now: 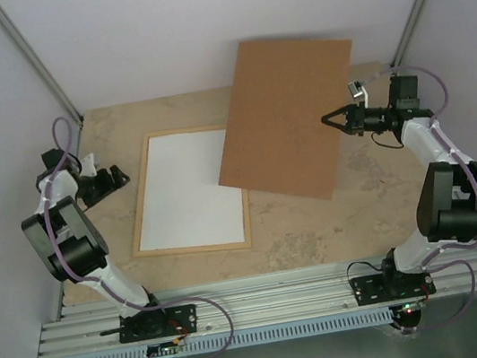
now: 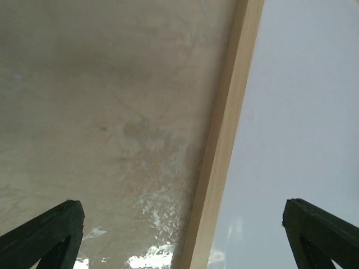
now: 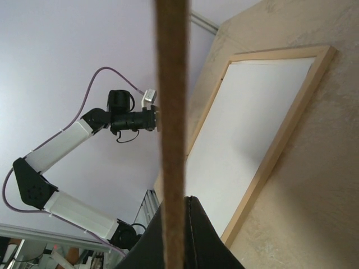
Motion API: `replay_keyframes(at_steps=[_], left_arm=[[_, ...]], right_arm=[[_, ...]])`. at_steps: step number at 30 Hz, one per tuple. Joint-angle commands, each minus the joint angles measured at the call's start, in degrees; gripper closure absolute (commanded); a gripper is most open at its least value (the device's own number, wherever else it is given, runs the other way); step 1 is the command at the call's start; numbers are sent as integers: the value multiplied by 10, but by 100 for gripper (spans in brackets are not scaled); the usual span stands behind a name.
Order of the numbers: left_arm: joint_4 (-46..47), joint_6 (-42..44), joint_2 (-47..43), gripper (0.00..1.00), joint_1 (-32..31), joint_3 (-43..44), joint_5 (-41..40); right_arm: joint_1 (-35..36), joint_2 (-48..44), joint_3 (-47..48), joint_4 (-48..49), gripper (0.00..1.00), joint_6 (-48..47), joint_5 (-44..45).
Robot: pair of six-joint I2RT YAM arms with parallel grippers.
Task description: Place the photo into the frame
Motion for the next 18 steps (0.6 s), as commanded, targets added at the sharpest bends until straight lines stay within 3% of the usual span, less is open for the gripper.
replay_keyframes(at_steps=[1,11,18], left_arm=[[-68,102,26,2,-9,-5,13],[-50,85,52,11,-25,-91,92],[8,41,52,15,-121,-132,116]], right_arm=[[-1,-18,3,-26,99,-43,0],[-26,-9,-5,-50,99,-61,-3],[-29,-4,-8,-116,99,-116,-2]])
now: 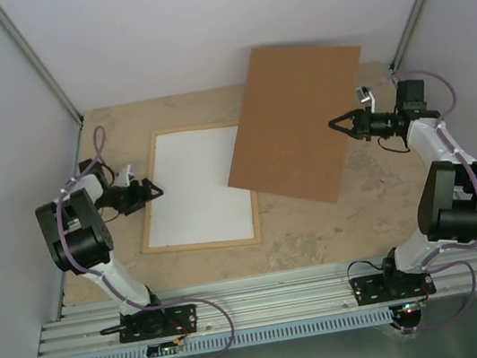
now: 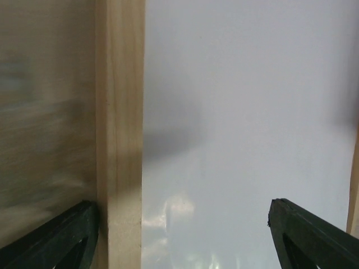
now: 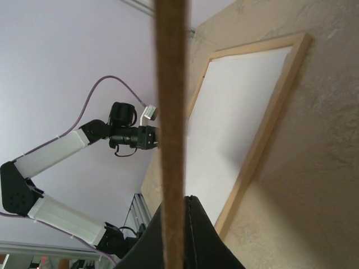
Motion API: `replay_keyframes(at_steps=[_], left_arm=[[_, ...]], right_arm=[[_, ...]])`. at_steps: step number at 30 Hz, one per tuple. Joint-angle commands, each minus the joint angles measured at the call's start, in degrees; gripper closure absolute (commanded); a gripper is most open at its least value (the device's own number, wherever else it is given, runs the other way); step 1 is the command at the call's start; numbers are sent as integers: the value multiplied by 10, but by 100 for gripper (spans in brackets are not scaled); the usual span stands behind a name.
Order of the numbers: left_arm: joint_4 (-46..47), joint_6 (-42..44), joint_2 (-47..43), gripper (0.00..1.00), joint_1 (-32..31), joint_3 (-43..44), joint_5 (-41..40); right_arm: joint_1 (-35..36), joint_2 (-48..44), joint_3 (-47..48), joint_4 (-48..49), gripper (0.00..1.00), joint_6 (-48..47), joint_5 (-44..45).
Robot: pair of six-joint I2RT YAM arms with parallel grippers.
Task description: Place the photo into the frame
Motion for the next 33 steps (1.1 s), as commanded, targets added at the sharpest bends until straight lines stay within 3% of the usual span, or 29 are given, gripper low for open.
replay_keyframes(at_steps=[1,8,11,19,25,33], left_arm=[[35,-34,16,15,-79,-41,17],[101,-84,36,16,-179,-29,23],[110,-90,44,16,-213,-14,36],[123,-58,-21,7,-198,-8,-3],[116,-63,2,8,-160,26,8],[123,-75,15,10,-155,41,20]], right_arm=[[-1,-3,-3,-60,99,-65,-29],[-11,8,23,-192,99,-196,-14],[-9,11,9,-202,100,-196,-18],[36,60,52,-191,99,-180,-26],[78,141,136,-201,99,-198,-44],[135,270,269,-218,99,-263,-88]])
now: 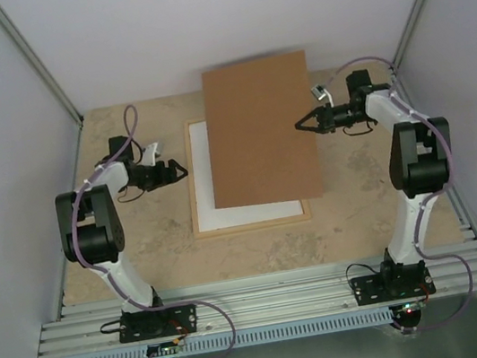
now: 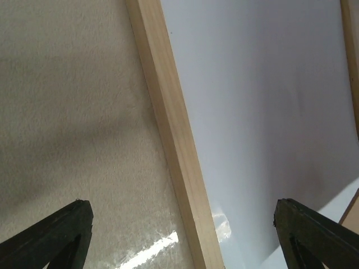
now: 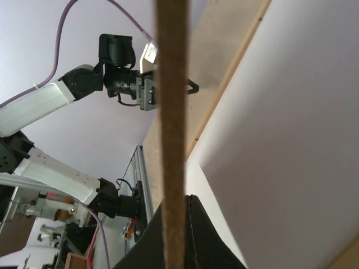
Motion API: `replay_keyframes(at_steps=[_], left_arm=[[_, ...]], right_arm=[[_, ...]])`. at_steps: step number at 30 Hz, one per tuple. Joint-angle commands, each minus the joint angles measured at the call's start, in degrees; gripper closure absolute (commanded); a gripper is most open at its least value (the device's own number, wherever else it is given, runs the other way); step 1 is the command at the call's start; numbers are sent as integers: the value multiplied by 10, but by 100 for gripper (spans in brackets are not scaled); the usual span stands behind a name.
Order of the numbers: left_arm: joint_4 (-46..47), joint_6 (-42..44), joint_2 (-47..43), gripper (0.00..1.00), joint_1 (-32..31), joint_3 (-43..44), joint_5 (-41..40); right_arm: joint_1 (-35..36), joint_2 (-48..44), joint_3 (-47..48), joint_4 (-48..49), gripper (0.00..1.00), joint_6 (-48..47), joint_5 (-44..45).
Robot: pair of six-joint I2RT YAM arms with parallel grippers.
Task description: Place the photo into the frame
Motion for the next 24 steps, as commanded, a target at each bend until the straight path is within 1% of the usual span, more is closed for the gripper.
replay_keyframes(at_steps=[1,4,8,13,17,21,24], left_arm=[[4,-2,16,10,0,10,11],[4,0,20,10,1,14,8],[8,-5,33,11,1,20,14],[10,-8,52,11,1,27,20],[-3,0,63,12,1,43,18],[-10,8,67,12,1,53,21],[-8,6,70,13,1,55,22]], right_arm=[[34,55,53,-5,99,-46,-78],[45,74,49,-8,99,-58,-79],[52,83,15,-8,99,-83,-97],[55,119,1,-61,99,-219,-86],[52,157,4,-136,99,-334,-84],[49,135,-44,-123,100,-334,-81],[47,103,-83,-81,100,-301,-76]])
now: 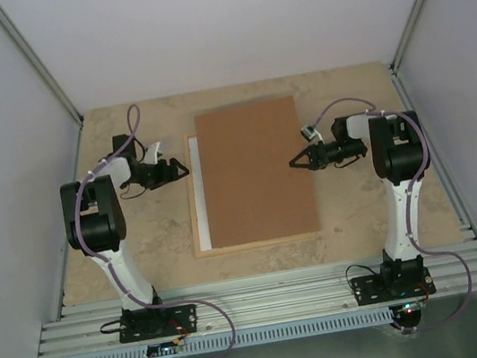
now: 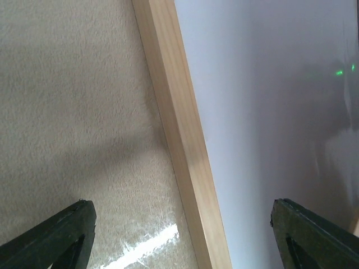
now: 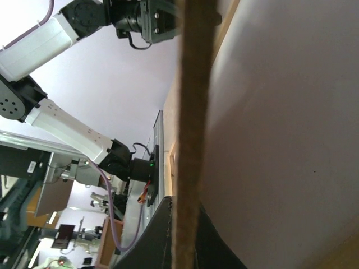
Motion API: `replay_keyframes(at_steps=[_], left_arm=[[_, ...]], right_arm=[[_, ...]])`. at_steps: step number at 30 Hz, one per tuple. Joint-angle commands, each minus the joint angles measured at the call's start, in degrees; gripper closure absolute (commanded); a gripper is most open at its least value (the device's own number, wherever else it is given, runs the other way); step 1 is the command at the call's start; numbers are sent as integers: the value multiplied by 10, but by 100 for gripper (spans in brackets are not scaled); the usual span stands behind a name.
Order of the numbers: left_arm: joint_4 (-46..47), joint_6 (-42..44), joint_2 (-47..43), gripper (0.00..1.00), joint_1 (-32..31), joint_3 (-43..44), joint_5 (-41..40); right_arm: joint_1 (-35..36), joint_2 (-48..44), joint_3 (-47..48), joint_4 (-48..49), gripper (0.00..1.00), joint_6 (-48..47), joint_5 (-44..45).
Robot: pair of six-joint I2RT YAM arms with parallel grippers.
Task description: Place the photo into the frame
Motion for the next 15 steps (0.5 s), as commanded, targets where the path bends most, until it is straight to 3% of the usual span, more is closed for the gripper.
replay_keyframes(at_steps=[1,10,15], left_arm=[[-5,7,9,13,2,13,12],[5,-3,14,15,2,9,6],[7,-11,12,15,1,9,-3]], right_arm=[[-2,-57,-45,47,100,-21,1],[-2,-124,-64,161,99,170,1],[3,-115,-39,135,99,237,15]])
